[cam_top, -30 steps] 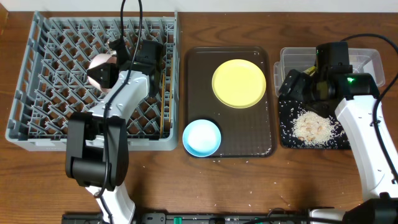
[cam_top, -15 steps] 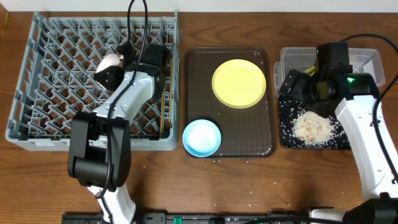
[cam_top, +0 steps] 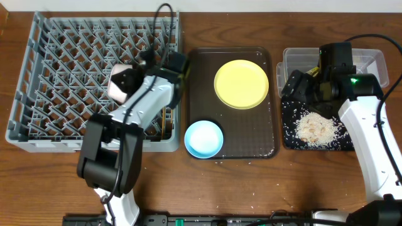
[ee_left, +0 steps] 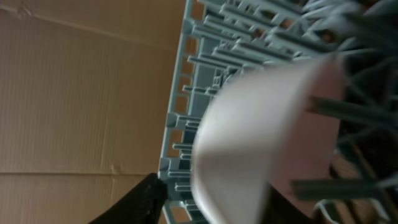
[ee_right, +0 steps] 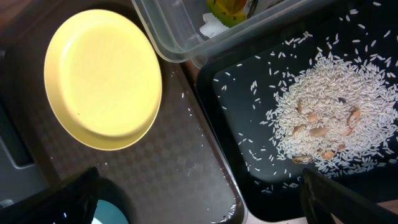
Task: Sort waste into correct bins and load items into the dishwasher
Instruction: 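Move the left gripper back to the light blue bowl on the tray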
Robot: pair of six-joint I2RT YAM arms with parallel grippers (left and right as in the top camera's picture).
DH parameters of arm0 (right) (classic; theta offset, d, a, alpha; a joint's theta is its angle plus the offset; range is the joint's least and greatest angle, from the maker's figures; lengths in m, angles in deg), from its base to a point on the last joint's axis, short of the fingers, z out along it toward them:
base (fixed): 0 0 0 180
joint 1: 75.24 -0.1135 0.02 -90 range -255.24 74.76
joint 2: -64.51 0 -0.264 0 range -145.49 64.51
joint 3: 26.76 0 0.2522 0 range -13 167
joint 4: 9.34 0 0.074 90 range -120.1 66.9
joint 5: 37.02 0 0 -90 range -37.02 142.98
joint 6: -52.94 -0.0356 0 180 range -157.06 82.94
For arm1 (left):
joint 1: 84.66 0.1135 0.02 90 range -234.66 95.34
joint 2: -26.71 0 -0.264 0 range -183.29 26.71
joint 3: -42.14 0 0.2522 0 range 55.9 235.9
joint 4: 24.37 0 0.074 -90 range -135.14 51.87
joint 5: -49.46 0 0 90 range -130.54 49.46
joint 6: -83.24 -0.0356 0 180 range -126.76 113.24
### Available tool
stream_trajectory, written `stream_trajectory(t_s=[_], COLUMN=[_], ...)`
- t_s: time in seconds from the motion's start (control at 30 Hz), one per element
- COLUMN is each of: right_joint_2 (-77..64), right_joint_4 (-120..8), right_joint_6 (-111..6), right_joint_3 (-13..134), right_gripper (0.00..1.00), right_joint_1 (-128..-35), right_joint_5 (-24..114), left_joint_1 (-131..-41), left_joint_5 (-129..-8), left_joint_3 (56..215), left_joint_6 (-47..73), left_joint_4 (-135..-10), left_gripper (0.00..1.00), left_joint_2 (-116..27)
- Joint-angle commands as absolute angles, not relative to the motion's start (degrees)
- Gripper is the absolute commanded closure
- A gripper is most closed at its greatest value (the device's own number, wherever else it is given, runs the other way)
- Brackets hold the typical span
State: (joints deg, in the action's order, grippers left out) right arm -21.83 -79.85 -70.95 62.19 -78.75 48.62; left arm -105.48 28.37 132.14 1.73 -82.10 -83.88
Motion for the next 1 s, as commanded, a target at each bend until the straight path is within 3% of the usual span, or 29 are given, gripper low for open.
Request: stream_trajectory(t_s=[0.0,0.4,0.53,0.63,0.83,0.97], right_joint_2=[-20.89,-20.89,-20.89,-20.89,-20.89,-20.89], right_joint_4=[-79.92,-79.92,-79.92,-79.92,-79.92,-79.92], right_joint_6=[-71.30,-71.30,-71.30,-71.30,-71.30,-71.30], right_joint_3=[62.26,62.26,62.26,62.26,62.26,62.26], right_gripper=[0.01,0.01,0.01,0.01,0.01,0.01], right_joint_1=[-78.31,-78.31,-78.31,-78.31,-78.31,-78.31], right_joint_5=[48.42,48.42,48.42,48.42,48.42,48.42], left_joint_1=[-106.92,-112.80,-113.37,-113.41,-113.52,-114.77], left_joint_5=[28.43,24.30,9.42,-10.06,-42.93,-51.85], left_joint_3=[131.86,132.32,132.36,132.36,132.34,131.40], left_joint_6=[2.58,3.00,3.02,3.04,3.15,8.92], left_joint_4=[-82.78,-84.90,-84.40,-84.61,-86.45,-90.54], left_gripper=[0.52,0.46,0.47,0.53,0.53,0.54], left_joint_2=[-84.82,-77.96,-72.91,-67.42,-59.55,-59.42])
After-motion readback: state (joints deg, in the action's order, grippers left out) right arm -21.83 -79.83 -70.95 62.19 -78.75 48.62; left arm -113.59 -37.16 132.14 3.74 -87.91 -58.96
